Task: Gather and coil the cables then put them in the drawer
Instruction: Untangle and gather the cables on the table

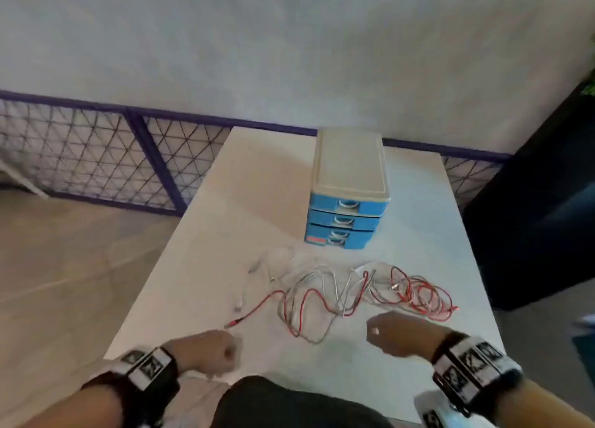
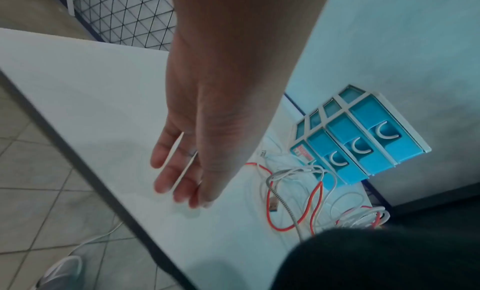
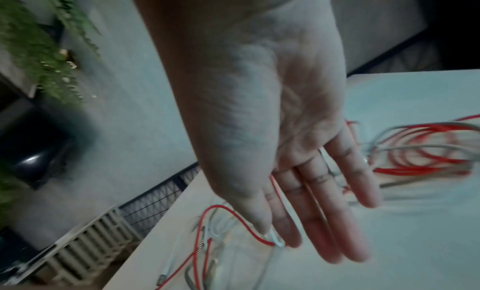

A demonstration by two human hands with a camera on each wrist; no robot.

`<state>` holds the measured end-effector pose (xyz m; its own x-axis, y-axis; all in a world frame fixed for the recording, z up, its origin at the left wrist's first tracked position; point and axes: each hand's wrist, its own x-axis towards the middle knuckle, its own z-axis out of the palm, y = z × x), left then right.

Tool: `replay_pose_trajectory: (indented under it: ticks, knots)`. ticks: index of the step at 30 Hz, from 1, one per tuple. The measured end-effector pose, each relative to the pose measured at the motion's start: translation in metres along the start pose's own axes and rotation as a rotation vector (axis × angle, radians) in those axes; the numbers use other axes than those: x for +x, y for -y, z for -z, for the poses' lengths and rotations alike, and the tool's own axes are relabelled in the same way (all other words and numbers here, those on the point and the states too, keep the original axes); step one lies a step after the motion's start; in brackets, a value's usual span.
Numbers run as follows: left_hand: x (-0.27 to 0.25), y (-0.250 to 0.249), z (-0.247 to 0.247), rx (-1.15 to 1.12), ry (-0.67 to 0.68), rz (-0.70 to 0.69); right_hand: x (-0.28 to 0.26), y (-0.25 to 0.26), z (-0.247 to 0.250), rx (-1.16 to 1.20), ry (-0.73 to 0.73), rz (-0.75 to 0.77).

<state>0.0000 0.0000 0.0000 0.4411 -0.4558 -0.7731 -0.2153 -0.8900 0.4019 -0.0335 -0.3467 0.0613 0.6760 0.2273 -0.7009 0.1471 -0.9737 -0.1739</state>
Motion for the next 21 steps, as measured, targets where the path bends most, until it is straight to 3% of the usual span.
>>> replay_pose_trajectory:
  ticks: [1, 5, 8, 12, 17, 21]
  knots:
    - [0.009, 0.0, 0.004, 0.005, -0.047, -0.038, 0.013, 0.005, 0.007, -0.032, -0.036, 0.017]
    - [0.026, -0.011, 0.021, 0.051, -0.364, 0.022, 0.045, 0.04, 0.035, -0.058, -0.138, 0.131]
    - [0.037, -0.006, 0.015, 0.076, -0.483, 0.082, 0.058, 0.062, 0.047, -0.066, -0.178, 0.194]
    - [0.044, 0.003, 0.011, 0.078, -0.509, 0.128, 0.076, 0.078, 0.055, -0.058, -0.183, 0.211]
    - [0.04, -0.002, 0.032, 0.026, -0.468, 0.03, 0.089, 0.088, 0.064, 0.098, -0.211, 0.257]
    - [0.023, -0.025, 0.07, -0.299, -0.548, -0.098, 0.097, 0.094, 0.069, 0.313, -0.191, 0.336]
